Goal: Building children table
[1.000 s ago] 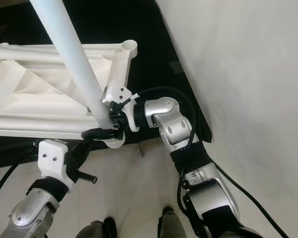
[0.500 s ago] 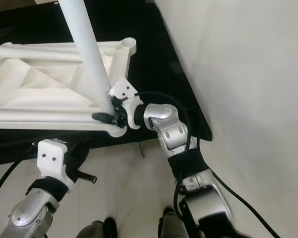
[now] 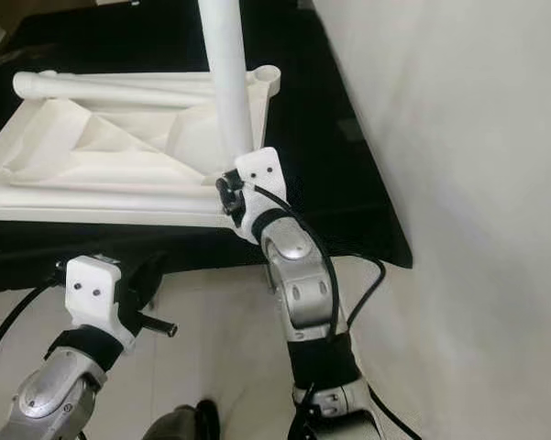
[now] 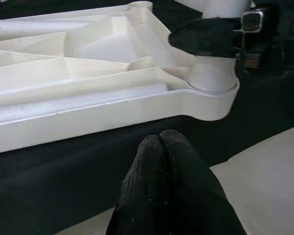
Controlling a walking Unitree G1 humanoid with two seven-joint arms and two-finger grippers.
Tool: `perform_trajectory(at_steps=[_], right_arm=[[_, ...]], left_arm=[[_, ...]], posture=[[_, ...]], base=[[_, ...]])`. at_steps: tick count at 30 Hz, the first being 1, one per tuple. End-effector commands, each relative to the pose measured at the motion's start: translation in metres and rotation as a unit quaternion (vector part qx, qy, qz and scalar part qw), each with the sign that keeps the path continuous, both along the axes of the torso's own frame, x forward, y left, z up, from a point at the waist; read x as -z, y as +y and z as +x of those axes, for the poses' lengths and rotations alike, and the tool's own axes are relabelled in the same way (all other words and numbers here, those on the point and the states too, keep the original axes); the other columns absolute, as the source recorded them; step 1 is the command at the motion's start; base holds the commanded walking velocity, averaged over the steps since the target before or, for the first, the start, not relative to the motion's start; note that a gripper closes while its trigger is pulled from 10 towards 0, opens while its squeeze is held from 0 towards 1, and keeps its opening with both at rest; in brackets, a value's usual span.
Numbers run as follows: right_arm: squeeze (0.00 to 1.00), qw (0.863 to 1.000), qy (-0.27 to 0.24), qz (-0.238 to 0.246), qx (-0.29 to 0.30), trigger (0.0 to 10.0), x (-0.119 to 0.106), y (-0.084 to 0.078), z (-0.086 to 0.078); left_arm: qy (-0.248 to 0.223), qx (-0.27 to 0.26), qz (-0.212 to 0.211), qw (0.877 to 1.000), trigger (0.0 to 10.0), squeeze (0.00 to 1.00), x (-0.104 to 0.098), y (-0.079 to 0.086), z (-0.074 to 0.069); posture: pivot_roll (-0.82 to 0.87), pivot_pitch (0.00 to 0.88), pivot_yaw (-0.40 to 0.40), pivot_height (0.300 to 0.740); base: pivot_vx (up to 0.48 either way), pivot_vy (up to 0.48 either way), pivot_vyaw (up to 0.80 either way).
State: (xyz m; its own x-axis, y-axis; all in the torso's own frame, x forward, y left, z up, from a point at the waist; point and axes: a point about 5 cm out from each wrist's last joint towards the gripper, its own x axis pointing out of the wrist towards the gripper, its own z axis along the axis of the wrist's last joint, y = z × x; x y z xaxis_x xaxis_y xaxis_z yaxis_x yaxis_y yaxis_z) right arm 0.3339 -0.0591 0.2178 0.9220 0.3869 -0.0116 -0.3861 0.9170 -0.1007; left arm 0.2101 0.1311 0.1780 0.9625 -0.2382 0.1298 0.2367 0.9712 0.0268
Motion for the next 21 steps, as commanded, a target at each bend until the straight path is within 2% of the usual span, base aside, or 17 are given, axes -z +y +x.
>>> perform_trajectory(at_steps=[1, 5, 7, 10, 11, 12, 13, 14, 17, 20, 21], right_arm=[[1.0, 0.997, 0.032, 0.052, -0.053, 10.0, 0.003, 0.03, -0.002], [1.0, 0.983, -0.007, 0.098, -0.156, 10.0, -0.02, 0.042, -0.003], [1.0, 0.98, -0.014, 0.096, -0.176, 10.0, -0.023, 0.041, -0.001], [1.0, 0.98, -0.014, 0.096, -0.176, 10.0, -0.023, 0.041, -0.001], [0.0, 0.979, -0.03, 0.067, -0.19, 10.0, -0.026, 0.037, 0.005], [0.0, 0.979, -0.03, 0.067, -0.19, 10.0, -0.026, 0.037, 0.005], [0.0, 0.983, -0.047, 0.034, -0.174, 10.0, -0.029, 0.027, 0.017], [0.0, 0.987, -0.077, -0.007, -0.137, 10.0, -0.04, 0.011, 0.036], [0.0, 0.988, -0.086, -0.015, -0.123, 10.0, -0.045, 0.006, 0.041], [0.0, 0.991, -0.114, -0.035, -0.067, 10.0, -0.061, -0.006, 0.057], [0.0, 0.991, -0.114, -0.035, -0.067, 10.0, -0.061, -0.006, 0.057]], left_arm=[[0.012, -0.004, 0.007, 1.0, 10.0, 0.0, 0.005, 0.002, -0.001], [0.012, -0.003, 0.005, 1.0, 10.0, 0.0, 0.005, 0.0, -0.001], [0.012, -0.003, 0.004, 1.0, 10.0, 0.0, 0.006, 0.0, -0.001], [0.012, -0.003, 0.004, 1.0, 10.0, 0.0, 0.006, 0.0, -0.001], [0.012, -0.003, 0.003, 1.0, 10.0, 0.0, 0.006, -0.001, -0.001], [0.012, -0.003, 0.003, 1.0, 10.0, 0.0, 0.006, -0.001, -0.001], [0.012, -0.003, 0.002, 1.0, 10.0, 0.0, 0.006, -0.001, -0.002], [0.012, -0.004, 0.001, 1.0, 10.0, 0.0, 0.006, -0.002, -0.003], [0.012, -0.004, 0.001, 1.0, 10.0, 0.0, 0.006, -0.002, -0.003], [0.013, -0.004, 0.001, 1.0, 10.0, 0.0, 0.006, -0.002, -0.003], [0.013, -0.004, 0.001, 1.0, 10.0, 0.0, 0.006, -0.002, -0.003]], posture=[[0.05, 0.294, 0.072, 0.74], [0.04, 0.289, 0.067, 0.74], [0.04, 0.288, 0.065, 0.74], [0.04, 0.288, 0.065, 0.74], [0.05, 0.284, 0.063, 0.74], [0.05, 0.284, 0.063, 0.74], [0.05, 0.282, 0.061, 0.74], [0.05, 0.28, 0.062, 0.74], [0.05, 0.28, 0.062, 0.74], [0.05, 0.282, 0.067, 0.74], [0.05, 0.282, 0.067, 0.74]], base=[[0.0, 0.0, 0.0], [0.0, 0.0, 0.0], [0.0, 0.0, 0.0], [0.0, 0.0, 0.0], [0.0, 0.0, 0.0], [0.0, 0.0, 0.0], [0.0, 0.0, 0.0], [0.0, 0.0, 0.0], [0.0, 0.0, 0.0], [0.0, 0.0, 0.0], [0.0, 0.0, 0.0]])
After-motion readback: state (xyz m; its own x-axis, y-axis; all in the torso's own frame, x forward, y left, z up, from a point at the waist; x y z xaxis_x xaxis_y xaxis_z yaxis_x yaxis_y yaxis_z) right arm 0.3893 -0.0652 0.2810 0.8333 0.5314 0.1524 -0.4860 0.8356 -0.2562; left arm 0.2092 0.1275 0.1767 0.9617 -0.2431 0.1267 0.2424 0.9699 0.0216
